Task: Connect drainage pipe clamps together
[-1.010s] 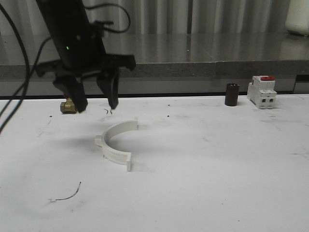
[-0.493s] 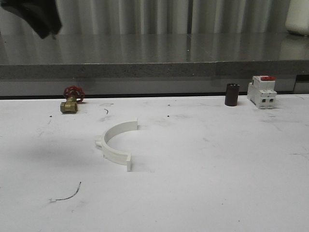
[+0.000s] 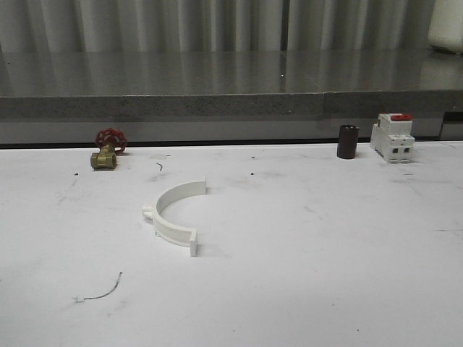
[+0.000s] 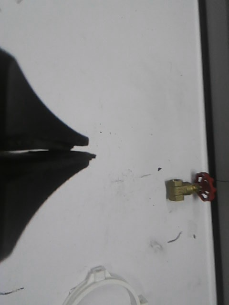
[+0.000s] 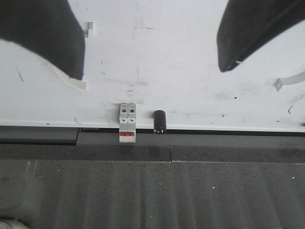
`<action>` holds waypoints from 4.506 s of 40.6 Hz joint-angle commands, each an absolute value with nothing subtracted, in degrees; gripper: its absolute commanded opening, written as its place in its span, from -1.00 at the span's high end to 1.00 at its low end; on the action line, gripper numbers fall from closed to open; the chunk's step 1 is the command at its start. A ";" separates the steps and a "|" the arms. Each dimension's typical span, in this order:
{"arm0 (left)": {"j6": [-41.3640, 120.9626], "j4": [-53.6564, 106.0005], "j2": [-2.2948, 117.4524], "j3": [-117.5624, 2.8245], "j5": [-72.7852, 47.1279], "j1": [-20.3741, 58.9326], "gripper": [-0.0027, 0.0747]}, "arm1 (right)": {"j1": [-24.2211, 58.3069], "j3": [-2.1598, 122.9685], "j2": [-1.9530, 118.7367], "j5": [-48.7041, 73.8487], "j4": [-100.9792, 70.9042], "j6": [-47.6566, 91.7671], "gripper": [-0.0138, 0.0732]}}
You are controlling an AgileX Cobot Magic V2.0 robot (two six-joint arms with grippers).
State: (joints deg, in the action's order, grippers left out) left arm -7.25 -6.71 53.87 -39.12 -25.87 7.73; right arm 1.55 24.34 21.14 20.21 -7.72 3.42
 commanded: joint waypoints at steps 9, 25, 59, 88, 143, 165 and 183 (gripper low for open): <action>-7.11 -8.82 26.46 -23.86 -11.11 7.64 0.98 | 1.15 26.44 21.95 15.83 -7.18 3.73 -0.68; -7.11 -11.15 12.05 -18.83 -11.41 7.64 0.98 | 1.15 26.44 21.95 15.83 -7.18 3.73 -0.68; -7.11 -11.15 12.05 -18.83 -11.41 7.64 0.98 | 1.15 26.44 21.95 15.83 -7.18 3.73 -0.68; -7.11 -11.15 12.05 -18.83 -11.41 7.64 0.98 | 1.15 42.71 46.96 19.12 -8.51 3.68 -0.68; -7.11 -11.15 12.05 -18.83 -11.41 7.64 0.98 | -19.53 86.00 113.78 47.01 -3.70 3.68 -0.68; -7.11 -11.15 12.05 -18.83 -11.41 7.64 0.98 | -19.53 86.45 114.78 48.33 -1.58 3.68 -0.10; -7.11 -11.15 12.05 -18.83 -11.41 7.64 0.98 | -19.53 86.45 114.78 50.34 -1.58 3.68 0.43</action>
State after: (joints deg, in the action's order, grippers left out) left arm -7.12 -11.16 11.58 -17.27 -15.81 7.73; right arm -19.14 84.75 118.02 49.37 -2.17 3.42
